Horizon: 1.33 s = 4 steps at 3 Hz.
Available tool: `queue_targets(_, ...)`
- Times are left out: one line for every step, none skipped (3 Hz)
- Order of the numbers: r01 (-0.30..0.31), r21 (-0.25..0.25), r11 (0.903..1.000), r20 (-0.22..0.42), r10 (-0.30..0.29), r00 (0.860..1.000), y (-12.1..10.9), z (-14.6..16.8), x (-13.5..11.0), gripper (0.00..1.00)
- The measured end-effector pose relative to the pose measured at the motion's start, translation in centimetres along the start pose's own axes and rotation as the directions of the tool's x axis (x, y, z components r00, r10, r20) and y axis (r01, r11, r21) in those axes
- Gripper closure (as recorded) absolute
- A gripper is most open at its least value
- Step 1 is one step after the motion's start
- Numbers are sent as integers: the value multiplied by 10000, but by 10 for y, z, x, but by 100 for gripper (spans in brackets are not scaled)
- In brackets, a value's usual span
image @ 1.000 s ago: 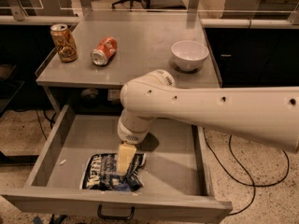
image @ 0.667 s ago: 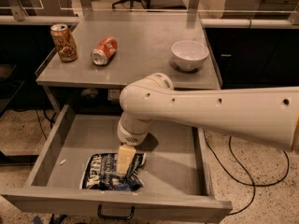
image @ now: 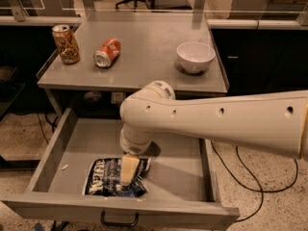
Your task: Pick blue chip bag from top drawer and place on counter
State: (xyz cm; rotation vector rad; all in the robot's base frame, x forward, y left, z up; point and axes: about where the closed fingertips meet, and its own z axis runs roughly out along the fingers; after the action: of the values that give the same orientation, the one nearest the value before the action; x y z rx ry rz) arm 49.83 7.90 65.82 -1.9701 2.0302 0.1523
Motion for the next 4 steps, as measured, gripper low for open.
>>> queue_targets(0,0,10000,0,0,10000,0,0,0,0)
queue_targets(72,-207,9998,-29,-72,10000,9,7,2,0)
queue_targets(-23,-520,9986,-51,20,10000,21,24,4,0)
queue_targets(-138,-777,9969,-98,131,9999,29,40,7,0)
